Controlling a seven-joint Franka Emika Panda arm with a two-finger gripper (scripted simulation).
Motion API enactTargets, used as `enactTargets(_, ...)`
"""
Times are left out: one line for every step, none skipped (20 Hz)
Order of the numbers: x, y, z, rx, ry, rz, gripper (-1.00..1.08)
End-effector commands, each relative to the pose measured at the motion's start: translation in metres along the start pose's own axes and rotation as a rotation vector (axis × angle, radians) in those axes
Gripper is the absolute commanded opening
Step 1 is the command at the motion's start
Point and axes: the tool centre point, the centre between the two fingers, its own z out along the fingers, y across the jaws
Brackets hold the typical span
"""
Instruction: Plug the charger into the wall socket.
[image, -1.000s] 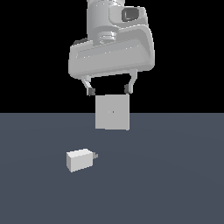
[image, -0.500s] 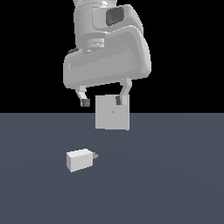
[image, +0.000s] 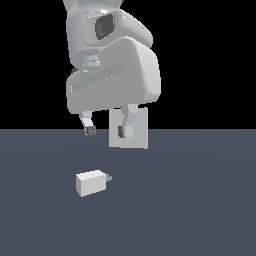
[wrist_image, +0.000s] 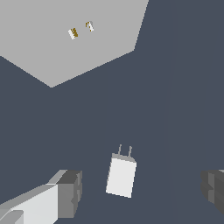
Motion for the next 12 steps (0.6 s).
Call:
enactTargets(-0.006, -0.001, 0.006, -0.004, 0.007, 0.043, 1.0)
enactTargets(-0.008, -0.002, 0.008, -0.006, 0.009, 0.059, 1.0)
enactTargets(-0.011, -0.002, 0.01, -0.008, 0.012, 0.074, 1.0)
enactTargets(-0.013, -0.003, 0.013, -0.01, 0.014, 0.088, 1.0)
enactTargets(-0.014, -0.003, 0.014, -0.011, 0.016, 0.102, 1.0)
enactTargets(-0.016, -0.004, 0.016, -0.013, 0.018, 0.114, 1.0)
enactTargets(-0.018, -0.004, 0.018, -0.014, 0.019, 0.126, 1.0)
enactTargets(-0.019, -0.005, 0.02, -0.015, 0.021, 0.137, 1.0)
enactTargets(-0.021, -0.005, 0.021, -0.017, 0.023, 0.147, 1.0)
enactTargets(-0.022, -0.006, 0.023, -0.018, 0.024, 0.156, 1.0)
enactTargets(-0.023, -0.006, 0.024, -0.019, 0.025, 0.165, 1.0)
enactTargets(-0.024, -0.006, 0.025, -0.02, 0.026, 0.172, 1.0)
